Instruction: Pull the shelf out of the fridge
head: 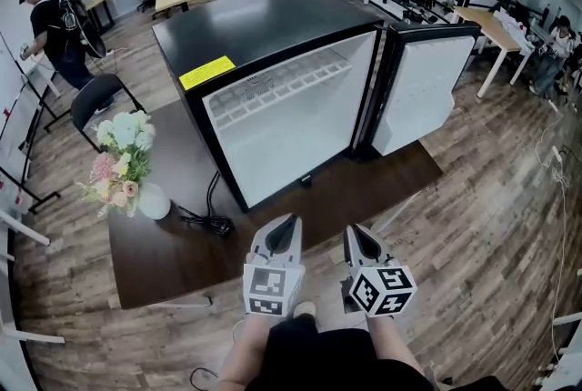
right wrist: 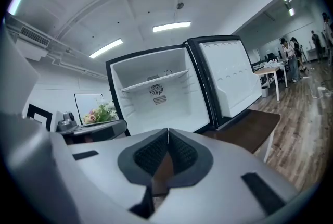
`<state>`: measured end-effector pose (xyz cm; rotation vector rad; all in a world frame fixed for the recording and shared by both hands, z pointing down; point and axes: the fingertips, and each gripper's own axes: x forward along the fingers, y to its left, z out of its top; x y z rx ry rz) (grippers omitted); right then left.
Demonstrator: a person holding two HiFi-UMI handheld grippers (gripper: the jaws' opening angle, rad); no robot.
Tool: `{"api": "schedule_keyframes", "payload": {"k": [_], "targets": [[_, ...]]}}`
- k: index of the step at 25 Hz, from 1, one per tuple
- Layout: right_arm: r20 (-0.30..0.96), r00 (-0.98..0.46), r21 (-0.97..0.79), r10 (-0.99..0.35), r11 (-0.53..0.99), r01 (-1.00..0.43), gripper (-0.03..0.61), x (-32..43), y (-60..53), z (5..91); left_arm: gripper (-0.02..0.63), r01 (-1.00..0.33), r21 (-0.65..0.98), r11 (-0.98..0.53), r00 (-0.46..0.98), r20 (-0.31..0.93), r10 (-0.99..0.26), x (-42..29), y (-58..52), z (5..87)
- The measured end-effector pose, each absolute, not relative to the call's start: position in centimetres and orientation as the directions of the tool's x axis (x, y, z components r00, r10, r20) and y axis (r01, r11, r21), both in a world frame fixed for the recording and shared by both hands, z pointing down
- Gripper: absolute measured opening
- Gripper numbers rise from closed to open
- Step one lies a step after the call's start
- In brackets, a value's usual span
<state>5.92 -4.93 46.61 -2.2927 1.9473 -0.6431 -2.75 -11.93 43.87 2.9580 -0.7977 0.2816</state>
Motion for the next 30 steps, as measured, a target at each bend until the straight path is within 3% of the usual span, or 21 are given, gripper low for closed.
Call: {"api": "schedule_keyframes", "payload": {"k": [15,30], "targets": [[0.299,0.082,-0.3,-0.951,-0.175,-0.938,-0.009,6.3,-9.0,48.0,0.005,-0.538,0.015,-0.843,0.825,0.215,-0.522,-3.0,-15.5,45.8],[0.307,-0.101,-0.321,-0.946,-0.003,-0.947,-0.008,8.3,-14.3,47.8,0.005,-0.67,0.041,-0.741,0.729,0.22,-0.648,-1.0,-19.2,45.8]]}}
